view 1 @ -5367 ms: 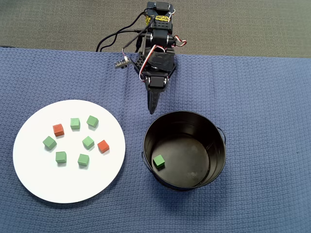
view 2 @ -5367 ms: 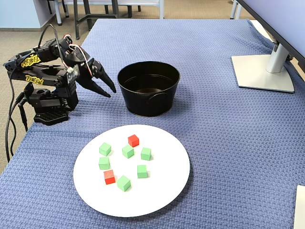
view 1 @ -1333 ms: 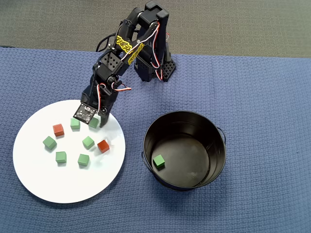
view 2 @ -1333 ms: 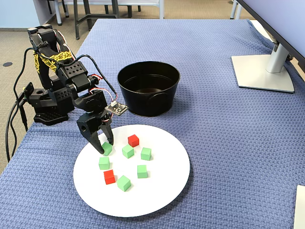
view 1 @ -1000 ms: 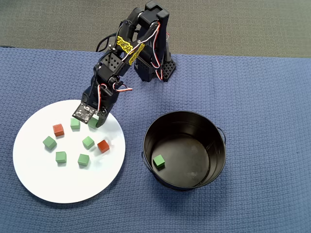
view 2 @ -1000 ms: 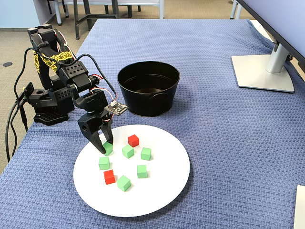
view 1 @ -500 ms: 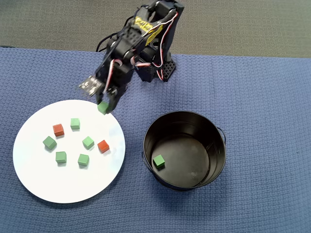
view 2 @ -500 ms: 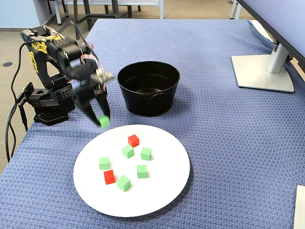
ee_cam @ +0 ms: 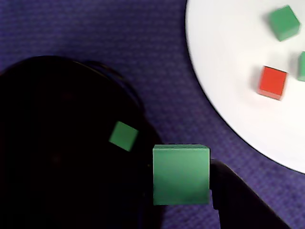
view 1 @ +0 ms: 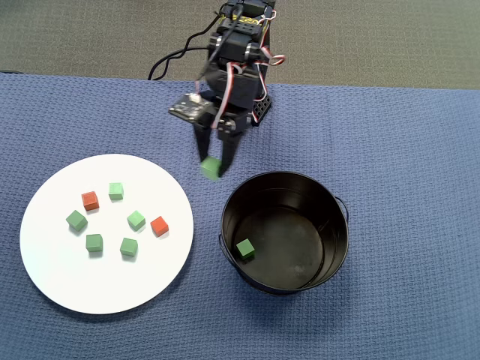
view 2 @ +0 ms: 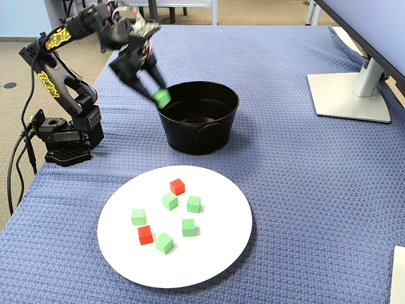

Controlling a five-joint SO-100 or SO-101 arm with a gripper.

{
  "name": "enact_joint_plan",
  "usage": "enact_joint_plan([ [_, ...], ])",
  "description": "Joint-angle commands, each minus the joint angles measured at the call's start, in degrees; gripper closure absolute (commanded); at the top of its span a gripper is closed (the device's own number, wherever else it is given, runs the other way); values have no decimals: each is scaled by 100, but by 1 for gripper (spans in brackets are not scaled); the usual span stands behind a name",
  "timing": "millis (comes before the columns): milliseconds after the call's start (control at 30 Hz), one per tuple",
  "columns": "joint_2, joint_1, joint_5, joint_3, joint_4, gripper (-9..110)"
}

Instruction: Pick up the green cubes from the white plate and place them in the black recipient

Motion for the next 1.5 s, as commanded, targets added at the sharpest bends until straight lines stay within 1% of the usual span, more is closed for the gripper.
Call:
enact_joint_plan([
  [0, -325, -1020, 659, -615, -167, 102],
  [67, -439, -1389, 826, -422, -316, 102],
  [167, -747, -1652, 1046, -255, -642, 102],
  [200, -896, -1723, 1187, -264, -747, 97],
  [267, -1107, -1916, 1292, -246, -809, 83],
  [400, -1002, -1934, 1143, -246, -738, 75],
  [467, -949, -1705, 861, -290, -633, 73],
  [567, -835, -1125, 492, -272, -703, 75],
  [700, -712, 79, 176, -272, -905, 81],
  [800, -773, 984, 62, -123, -1002, 80],
  [833, -773, 1292, 264, -18, -1230, 79],
  [900, -896, 1802, 1020, 53, -1679, 77],
  [1033, -1573, 2461, 2268, -246, -1468, 81],
  [1167, -2013, 2900, 3208, -114, -1644, 81],
  [1333, -2646, 2953, 3410, -26, -1415, 80],
  [1467, -3234, 2936, 2874, -255, -1362, 81],
])
